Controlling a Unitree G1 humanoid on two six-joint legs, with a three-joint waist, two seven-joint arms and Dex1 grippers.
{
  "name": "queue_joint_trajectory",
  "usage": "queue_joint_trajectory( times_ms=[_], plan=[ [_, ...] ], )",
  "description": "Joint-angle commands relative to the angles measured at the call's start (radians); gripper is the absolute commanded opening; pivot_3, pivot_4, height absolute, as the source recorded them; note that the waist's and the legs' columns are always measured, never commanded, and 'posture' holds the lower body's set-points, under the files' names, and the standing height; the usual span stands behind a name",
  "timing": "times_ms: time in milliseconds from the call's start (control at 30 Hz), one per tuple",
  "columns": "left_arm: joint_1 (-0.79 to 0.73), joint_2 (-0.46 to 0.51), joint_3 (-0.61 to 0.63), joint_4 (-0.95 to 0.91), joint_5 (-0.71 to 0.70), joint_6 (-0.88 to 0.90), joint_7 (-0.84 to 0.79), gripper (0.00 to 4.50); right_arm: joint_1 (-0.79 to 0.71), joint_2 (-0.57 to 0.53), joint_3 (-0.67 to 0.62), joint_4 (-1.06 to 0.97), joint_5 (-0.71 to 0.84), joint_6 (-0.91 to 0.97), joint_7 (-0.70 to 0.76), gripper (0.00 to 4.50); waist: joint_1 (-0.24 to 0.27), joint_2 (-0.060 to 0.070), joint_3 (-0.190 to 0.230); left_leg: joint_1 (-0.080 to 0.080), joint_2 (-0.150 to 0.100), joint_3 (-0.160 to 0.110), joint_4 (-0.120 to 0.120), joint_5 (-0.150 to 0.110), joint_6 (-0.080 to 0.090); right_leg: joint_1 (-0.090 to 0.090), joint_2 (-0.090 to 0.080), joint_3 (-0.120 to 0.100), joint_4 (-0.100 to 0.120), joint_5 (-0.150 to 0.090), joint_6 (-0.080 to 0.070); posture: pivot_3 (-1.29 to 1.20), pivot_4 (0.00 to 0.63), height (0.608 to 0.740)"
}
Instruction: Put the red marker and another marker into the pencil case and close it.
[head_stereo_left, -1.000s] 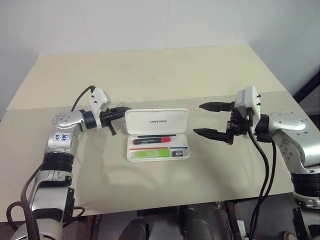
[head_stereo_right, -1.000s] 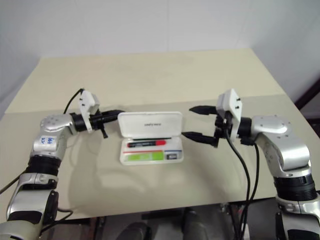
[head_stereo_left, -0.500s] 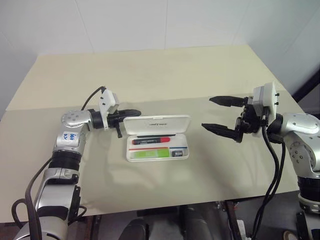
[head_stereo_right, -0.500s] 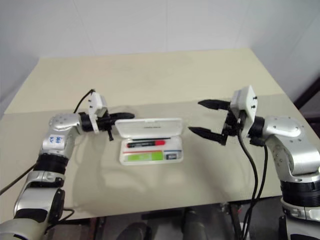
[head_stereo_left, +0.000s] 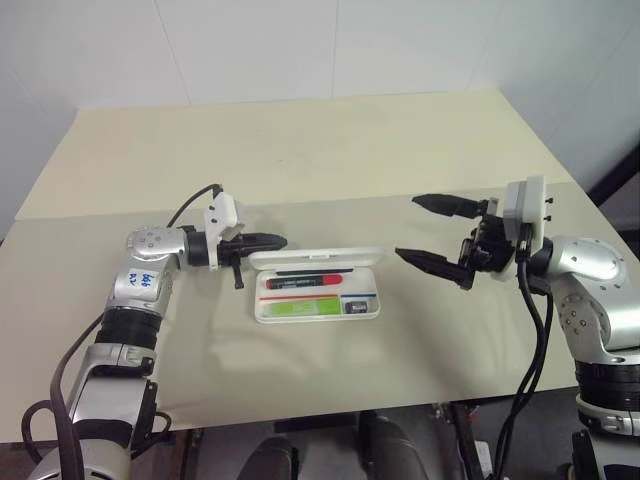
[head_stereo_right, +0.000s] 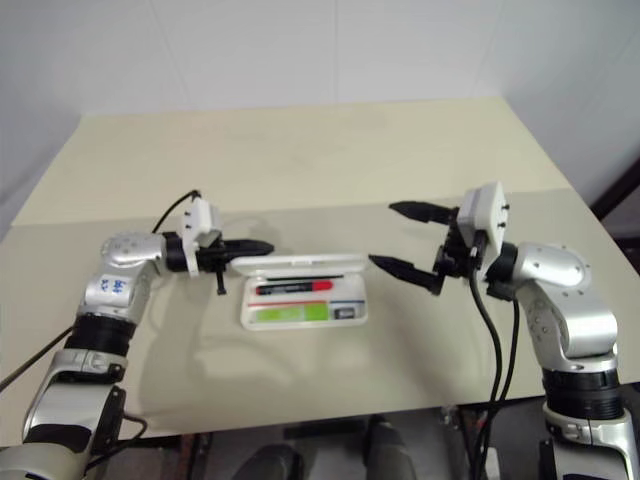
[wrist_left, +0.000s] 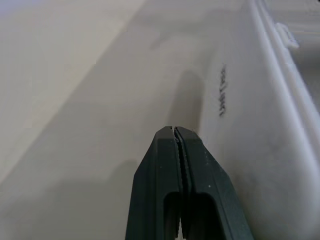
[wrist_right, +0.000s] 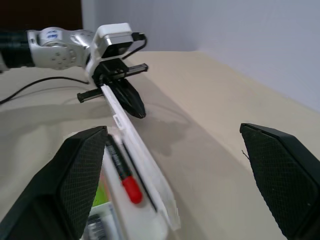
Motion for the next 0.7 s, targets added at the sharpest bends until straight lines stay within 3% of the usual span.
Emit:
queue_joint_trajectory(
  times_ms=[33, 433, 700],
  plan=[
    [0.017, 0.018, -0.025, -0.072, 0.007, 0.007, -0.022, 0.02, -0.005, -0.008, -0.001, -0.016, 0.027, -0.007, 0.03, 4.5, 0.0, 0.0, 0.0, 0.0, 0.0, 0.0, 0.0, 0.0, 0.0, 0.0, 0.0, 0.0, 0.0, 0.0, 0.0, 0.0, 0.15, 0.74],
    [0.076, 0.027, -0.124, -0.186, 0.034, 0.031, -0.054, 0.02, 0.009, -0.048, 0.014, -0.03, 0.071, 0.062, 0.111, 4.5, 0.004, 0.0, 0.0, 0.0, 0.0, 0.0, 0.0, 0.0, 0.0, 0.0, 0.0, 0.0, 0.0, 0.0, 0.0, 0.0, 0.15, 0.74],
    [0.069, 0.017, -0.175, -0.183, 0.078, 0.025, -0.042, 0.02, 0.018, -0.08, 0.041, 0.011, -0.002, 0.01, 0.161, 4.5, 0.003, 0.0, 0.0, 0.0, 0.0, 0.001, 0.002, 0.0, 0.0, 0.001, 0.0, 0.0, 0.0, 0.001, 0.0, 0.0, 0.15, 0.74]
  ],
)
